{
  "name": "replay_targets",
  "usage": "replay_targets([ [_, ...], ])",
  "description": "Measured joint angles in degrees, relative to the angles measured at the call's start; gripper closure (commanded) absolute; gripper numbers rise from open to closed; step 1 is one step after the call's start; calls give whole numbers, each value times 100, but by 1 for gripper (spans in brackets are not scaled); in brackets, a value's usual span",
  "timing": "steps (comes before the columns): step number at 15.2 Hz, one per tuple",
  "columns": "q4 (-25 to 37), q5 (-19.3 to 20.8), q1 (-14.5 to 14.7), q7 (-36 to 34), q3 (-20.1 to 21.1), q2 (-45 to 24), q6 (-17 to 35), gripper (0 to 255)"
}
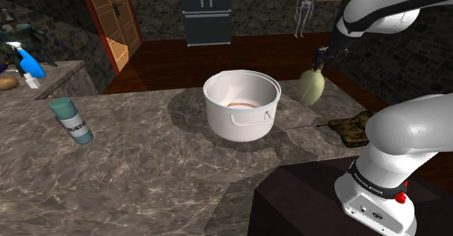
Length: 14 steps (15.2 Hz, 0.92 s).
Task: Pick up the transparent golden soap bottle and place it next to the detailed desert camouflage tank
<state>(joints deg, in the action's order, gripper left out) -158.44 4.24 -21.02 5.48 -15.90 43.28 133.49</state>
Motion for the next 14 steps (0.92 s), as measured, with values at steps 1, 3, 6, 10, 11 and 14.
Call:
replay_targets([
  [1, -46, 4, 1, 20, -26, -48, 92, 255],
  [3, -159, 13, 1, 41, -57, -115, 271, 255],
  [6, -310, 20, 10, 76, -110, -244, 550, 255],
  [10, -525, 25, 28, 129, -188, -441, 960, 255],
  [11, -584, 28, 30, 147, -211, -488, 1066, 255],
  [14, -652, 22, 49, 157, -234, -580, 1227, 255],
])
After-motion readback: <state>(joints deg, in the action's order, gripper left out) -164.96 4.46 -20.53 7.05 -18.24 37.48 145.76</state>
